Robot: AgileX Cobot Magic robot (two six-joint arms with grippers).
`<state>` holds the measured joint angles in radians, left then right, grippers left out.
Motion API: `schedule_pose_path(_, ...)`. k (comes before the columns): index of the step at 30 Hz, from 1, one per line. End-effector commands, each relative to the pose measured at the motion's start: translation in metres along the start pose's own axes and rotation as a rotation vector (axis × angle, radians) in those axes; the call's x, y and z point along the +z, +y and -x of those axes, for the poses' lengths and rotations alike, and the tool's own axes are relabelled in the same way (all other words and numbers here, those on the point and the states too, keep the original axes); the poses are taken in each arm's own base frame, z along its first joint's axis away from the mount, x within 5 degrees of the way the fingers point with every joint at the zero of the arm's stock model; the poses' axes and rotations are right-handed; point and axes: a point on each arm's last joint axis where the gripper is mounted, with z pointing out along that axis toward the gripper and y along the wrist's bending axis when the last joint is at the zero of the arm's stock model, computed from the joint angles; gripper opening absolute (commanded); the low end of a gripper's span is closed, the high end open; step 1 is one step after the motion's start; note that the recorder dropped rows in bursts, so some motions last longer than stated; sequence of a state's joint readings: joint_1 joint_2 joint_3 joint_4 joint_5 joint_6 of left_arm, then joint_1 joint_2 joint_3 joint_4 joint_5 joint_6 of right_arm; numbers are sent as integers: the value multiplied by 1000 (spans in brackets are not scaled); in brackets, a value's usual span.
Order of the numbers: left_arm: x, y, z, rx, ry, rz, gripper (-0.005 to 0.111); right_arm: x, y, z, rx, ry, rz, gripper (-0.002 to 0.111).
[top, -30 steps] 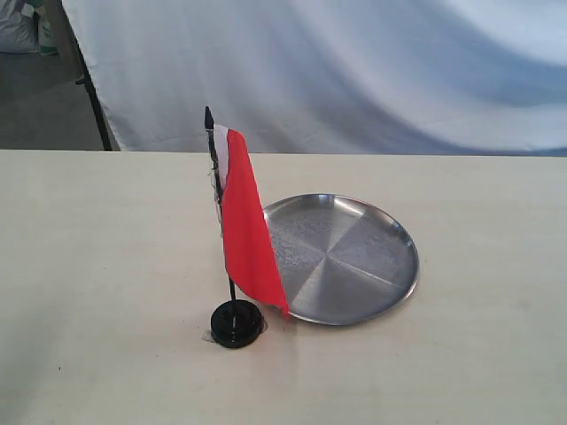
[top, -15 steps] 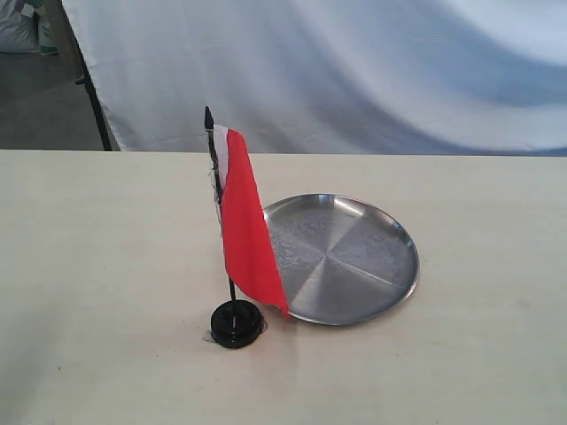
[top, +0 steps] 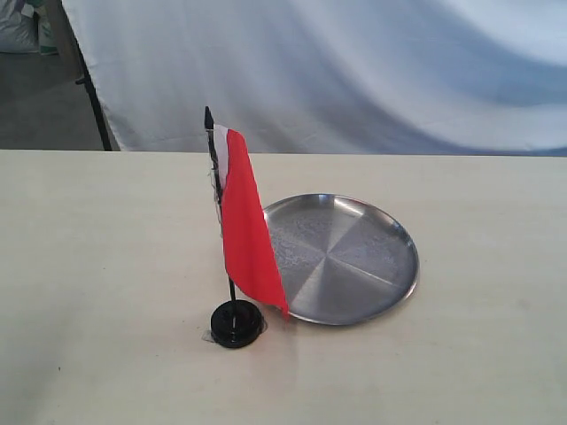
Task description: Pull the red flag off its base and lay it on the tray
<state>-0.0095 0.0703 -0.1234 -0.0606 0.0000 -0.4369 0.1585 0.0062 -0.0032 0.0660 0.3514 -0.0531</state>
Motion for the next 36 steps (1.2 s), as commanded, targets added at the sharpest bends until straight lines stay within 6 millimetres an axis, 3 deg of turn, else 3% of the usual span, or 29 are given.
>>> schedule_pose_path(1, 21, -23, 23, 41, 95, -93, 0, 0, 0, -1, -5, -6, -7, 0)
schedule_pose_path(6, 64, -46, 17, 126, 310, -165, 0, 0, 0, -1, -5, -6, -7, 0)
schedule_pose_path(11, 100, -57, -20, 204, 518, -184, 0, 0, 0, -1, -5, -6, -7, 0)
schedule_pose_path(18, 135, -54, -58, 367, 537, -207, 0, 0, 0, -1, -5, -6, -7, 0)
schedule_pose_path(25, 138, -42, -94, 482, 467, -294, 0, 0, 0, -1, -5, -6, -7, 0)
schedule_pose_path(36, 137, -35, -141, 437, 470, -436, 0, 0, 0, -1, -5, -6, -7, 0)
